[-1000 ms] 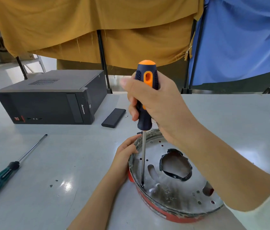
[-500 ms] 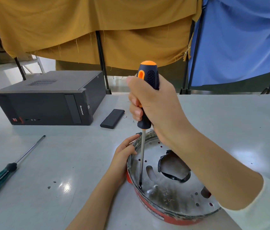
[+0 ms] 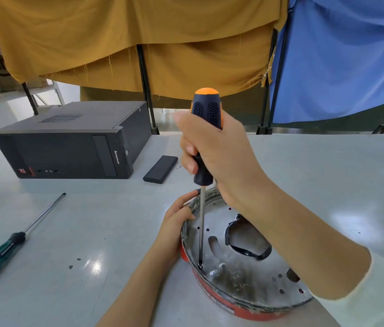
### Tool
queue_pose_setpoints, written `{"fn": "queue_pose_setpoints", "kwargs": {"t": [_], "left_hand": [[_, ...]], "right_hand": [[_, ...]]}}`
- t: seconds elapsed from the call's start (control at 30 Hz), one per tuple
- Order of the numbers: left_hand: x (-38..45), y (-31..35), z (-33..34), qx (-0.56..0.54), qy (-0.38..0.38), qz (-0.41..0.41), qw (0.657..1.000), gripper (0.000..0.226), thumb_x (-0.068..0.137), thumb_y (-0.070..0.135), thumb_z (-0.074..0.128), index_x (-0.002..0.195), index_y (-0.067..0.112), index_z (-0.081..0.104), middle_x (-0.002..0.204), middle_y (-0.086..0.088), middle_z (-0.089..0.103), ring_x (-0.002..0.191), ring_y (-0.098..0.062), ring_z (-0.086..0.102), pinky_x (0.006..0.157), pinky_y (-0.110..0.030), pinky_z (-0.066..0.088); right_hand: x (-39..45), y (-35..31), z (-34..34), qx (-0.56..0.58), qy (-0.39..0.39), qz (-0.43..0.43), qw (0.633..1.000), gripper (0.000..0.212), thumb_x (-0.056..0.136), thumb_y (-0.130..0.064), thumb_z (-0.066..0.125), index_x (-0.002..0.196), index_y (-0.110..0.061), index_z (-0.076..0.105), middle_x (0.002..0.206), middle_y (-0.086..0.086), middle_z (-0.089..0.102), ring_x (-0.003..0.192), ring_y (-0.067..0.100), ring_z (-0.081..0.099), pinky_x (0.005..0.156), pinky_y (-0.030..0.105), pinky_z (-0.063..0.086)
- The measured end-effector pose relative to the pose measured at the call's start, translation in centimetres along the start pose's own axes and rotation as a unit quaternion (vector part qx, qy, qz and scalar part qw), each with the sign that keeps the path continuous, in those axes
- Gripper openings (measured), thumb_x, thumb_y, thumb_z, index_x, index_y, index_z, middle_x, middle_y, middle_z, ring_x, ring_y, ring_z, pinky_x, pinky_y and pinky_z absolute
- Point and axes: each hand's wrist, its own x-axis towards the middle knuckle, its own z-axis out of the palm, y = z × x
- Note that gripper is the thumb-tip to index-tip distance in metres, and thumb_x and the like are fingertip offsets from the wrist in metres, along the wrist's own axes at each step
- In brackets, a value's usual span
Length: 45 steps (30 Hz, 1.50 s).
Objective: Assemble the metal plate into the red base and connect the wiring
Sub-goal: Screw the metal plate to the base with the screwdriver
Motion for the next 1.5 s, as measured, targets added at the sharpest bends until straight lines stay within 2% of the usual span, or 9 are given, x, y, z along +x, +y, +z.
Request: {"fn": "queue_pose_setpoints", "kwargs": {"t": [0.1,0.3,0.63,0.77,0.87,1.17,1.3,1.4,1.5], "left_hand": [[0.0,-0.1,0.0,-0.006,-0.001,-0.003,1.000,0.056,0.066,0.006,0.050,0.118,0.016,0.068,0.118,-0.023,0.066,0.109,-0.038,0.064,0.095,-0.048,0.051],[-0.2,-0.1,0.0,-0.012,-0.047,0.017,0.999,0.053,0.067,0.003,0.046,0.111,0.016,0.073,0.115,-0.017,0.071,0.109,-0.034,0.066,0.093,-0.045,0.055],[0.0,0.1,-0.1,-0.006,-0.054,-0.003,0.999,0.052,0.080,-0.005,0.036,0.116,0.012,0.070,0.111,-0.020,0.070,0.096,-0.033,0.068,0.076,-0.036,0.057],[-0.2,0.2,0.1,-0.004,-0.061,0.019,0.998,0.056,0.080,-0.008,0.034,0.117,0.015,0.070,0.117,-0.022,0.068,0.106,-0.036,0.064,0.095,-0.049,0.050],[-0.3,0.2,0.2,-0.004,-0.058,0.025,0.998,0.057,0.075,-0.006,0.036,0.114,0.016,0.072,0.109,-0.017,0.072,0.097,-0.029,0.067,0.079,-0.038,0.057],[-0.7,0.5,0.7,-0.007,-0.014,0.022,1.000,0.059,0.079,-0.014,0.030,0.108,0.012,0.075,0.083,-0.010,0.074,0.060,-0.015,0.067,0.053,-0.021,0.051],[-0.9,0.7,0.8,0.008,-0.008,0.025,1.000,0.059,0.078,-0.016,0.029,0.114,0.008,0.071,0.075,-0.006,0.071,0.055,-0.013,0.063,0.050,-0.020,0.049],[-1.0,0.7,0.9,0.006,-0.009,0.024,1.000,0.058,0.077,-0.016,0.031,0.115,0.005,0.069,0.071,-0.004,0.070,0.053,-0.012,0.062,0.049,-0.019,0.048],[-1.2,0.8,0.8,0.015,-0.011,0.031,0.999,0.056,0.075,-0.012,0.035,0.113,0.008,0.071,0.073,-0.005,0.071,0.055,-0.013,0.062,0.050,-0.020,0.049]], "right_hand": [[-0.1,-0.1,-0.3,-0.043,0.035,-0.019,0.998,0.030,0.088,-0.017,0.060,0.062,-0.019,0.045,0.048,0.001,0.047,0.040,0.019,0.045,0.047,0.026,0.042],[1.1,-1.3,-2.0,0.137,-0.348,0.079,0.924,0.006,0.081,-0.016,0.055,0.080,-0.010,0.054,0.068,0.002,0.057,0.052,0.017,0.055,0.046,0.021,0.038],[-0.2,0.3,-0.3,-0.030,0.102,0.002,0.994,0.029,0.086,-0.020,0.063,0.065,-0.019,0.044,0.050,0.003,0.042,0.036,0.013,0.041,0.038,0.017,0.033],[0.7,-0.7,-1.7,0.059,-0.123,0.047,0.990,0.009,0.084,-0.020,0.063,0.079,-0.019,0.056,0.066,0.001,0.055,0.050,0.017,0.052,0.045,0.022,0.039],[1.0,-1.2,-2.5,0.158,-0.264,0.096,0.947,0.003,0.081,-0.019,0.058,0.081,-0.016,0.057,0.067,0.000,0.058,0.052,0.017,0.055,0.046,0.023,0.042],[-0.4,0.0,-0.7,-0.013,0.091,-0.003,0.996,0.032,0.088,-0.020,0.063,0.064,-0.020,0.041,0.051,0.001,0.040,0.038,0.013,0.037,0.040,0.020,0.033],[0.1,-0.8,-2.0,0.033,-0.121,0.026,0.992,0.007,0.084,-0.017,0.064,0.088,-0.019,0.058,0.077,0.002,0.058,0.056,0.018,0.056,0.046,0.024,0.041],[0.5,-1.4,-2.9,0.112,-0.264,0.076,0.955,0.027,0.086,-0.016,0.053,0.112,-0.024,0.058,0.111,0.003,0.062,0.076,0.019,0.063,0.046,0.022,0.042],[0.5,-1.2,-2.4,0.108,-0.233,0.064,0.964,0.014,0.090,-0.015,0.052,0.078,-0.022,0.057,0.072,0.001,0.063,0.043,0.012,0.049,0.044,0.020,0.038]]}}
